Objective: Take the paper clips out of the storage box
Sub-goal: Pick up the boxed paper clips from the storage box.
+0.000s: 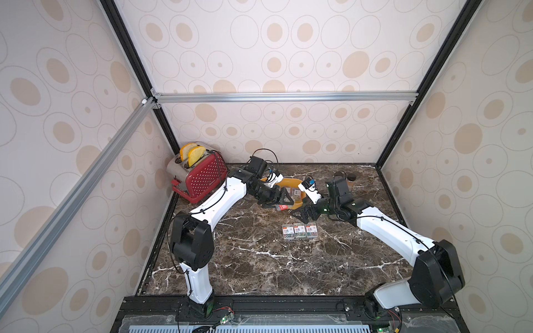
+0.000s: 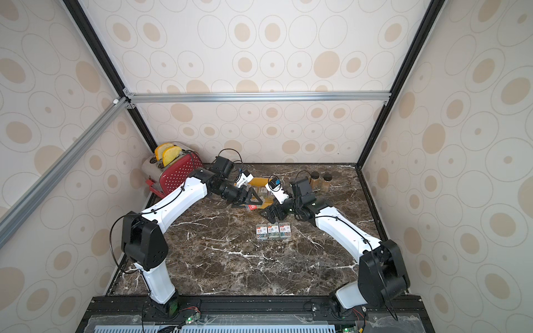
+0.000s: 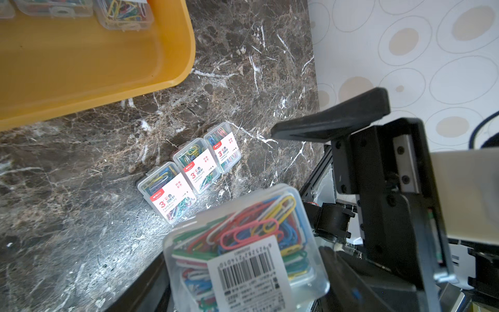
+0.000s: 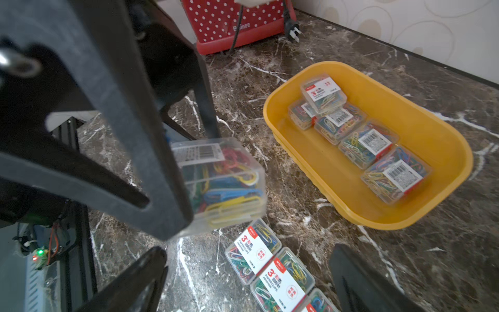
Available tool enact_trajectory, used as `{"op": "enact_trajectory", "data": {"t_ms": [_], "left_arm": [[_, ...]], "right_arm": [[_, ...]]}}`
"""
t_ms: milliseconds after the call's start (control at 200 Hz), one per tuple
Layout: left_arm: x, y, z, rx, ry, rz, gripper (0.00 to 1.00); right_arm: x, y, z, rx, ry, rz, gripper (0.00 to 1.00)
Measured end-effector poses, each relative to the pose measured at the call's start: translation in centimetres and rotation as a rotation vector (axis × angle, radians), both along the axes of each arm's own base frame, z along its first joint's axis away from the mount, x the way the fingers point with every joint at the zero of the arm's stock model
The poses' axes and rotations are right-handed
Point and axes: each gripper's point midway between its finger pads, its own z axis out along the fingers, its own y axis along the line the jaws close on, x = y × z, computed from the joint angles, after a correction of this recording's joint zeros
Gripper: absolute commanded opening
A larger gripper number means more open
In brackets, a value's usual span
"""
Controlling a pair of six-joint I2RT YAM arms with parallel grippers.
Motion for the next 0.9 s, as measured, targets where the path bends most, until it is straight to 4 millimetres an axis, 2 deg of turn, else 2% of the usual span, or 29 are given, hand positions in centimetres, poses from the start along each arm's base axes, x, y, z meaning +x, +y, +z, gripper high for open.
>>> {"op": "enact_trajectory", "data": {"t_ms": [265, 691, 901], "left_arm": [[0.4, -0.3, 0.1, -0.018, -0.003, 0.013, 0.5], [0.1, -1.1, 1.1, -0.083, 0.01, 0.03, 0.49], [0.0, -1.6, 1.4, -0.131, 0.03, 0.037, 0.49]], "right_arm": [[-1.1, 1.4, 0.3, 0.073, 0.067, 0.06, 1.0], [-0.4, 2.4, 1.2, 0.138, 0.061, 0.059, 1.0], [0.0, 2.5, 1.3, 0.158, 0.043, 0.048, 0.9]]}}
